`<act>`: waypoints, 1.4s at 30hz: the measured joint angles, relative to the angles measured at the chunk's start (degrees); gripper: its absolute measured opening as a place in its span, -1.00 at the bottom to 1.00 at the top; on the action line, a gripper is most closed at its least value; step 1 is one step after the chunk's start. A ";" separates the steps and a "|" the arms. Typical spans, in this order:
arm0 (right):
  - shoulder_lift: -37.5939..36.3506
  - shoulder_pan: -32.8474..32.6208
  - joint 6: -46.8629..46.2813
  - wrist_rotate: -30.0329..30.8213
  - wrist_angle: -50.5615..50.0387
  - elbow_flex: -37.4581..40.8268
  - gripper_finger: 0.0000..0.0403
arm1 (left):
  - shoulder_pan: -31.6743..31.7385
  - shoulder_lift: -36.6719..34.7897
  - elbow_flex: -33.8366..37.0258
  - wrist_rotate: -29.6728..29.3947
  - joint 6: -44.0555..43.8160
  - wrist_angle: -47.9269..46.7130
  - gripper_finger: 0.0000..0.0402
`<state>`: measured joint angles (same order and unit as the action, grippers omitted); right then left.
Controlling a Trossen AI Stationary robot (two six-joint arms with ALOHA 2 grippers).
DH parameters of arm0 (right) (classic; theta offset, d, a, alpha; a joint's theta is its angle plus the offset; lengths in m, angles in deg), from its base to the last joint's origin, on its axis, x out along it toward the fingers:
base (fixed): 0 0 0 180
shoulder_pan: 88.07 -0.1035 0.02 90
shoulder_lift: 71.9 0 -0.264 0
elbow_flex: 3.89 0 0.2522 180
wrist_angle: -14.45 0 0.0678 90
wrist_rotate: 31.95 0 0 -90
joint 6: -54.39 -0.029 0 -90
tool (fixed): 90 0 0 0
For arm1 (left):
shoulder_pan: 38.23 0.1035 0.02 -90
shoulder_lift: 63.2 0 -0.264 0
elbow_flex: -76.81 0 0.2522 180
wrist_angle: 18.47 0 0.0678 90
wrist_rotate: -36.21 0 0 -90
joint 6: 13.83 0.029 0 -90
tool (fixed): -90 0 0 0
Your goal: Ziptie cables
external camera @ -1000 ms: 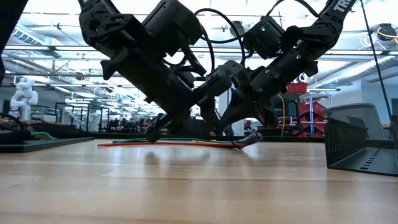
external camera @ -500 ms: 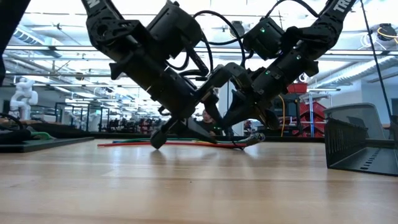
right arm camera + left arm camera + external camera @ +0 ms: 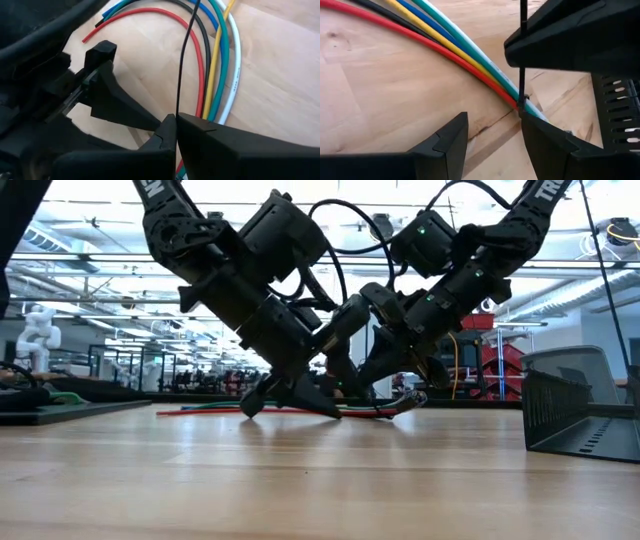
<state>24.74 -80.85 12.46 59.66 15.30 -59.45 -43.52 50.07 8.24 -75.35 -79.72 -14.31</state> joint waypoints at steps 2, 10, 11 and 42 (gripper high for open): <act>0.00 0.24 -0.63 0.00 0.00 0.00 -1.00 | -0.43 0.00 0.00 -0.23 1.42 -0.42 -0.09; 0.00 1.88 -0.87 -0.03 0.02 0.00 -1.00 | -0.50 0.24 0.13 -1.34 24.32 0.88 -0.09; 0.00 2.19 -0.85 -0.04 0.02 0.00 -1.00 | -0.88 0.26 0.17 -2.64 28.02 1.73 -0.09; 3.65 1.43 1.15 0.55 14.81 0.02 -1.00 | -2.74 0.66 0.00 -14.40 14.45 6.53 -0.27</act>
<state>28.38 -79.42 13.61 60.21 30.11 -59.43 -46.26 50.73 8.24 -89.75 -65.27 -7.79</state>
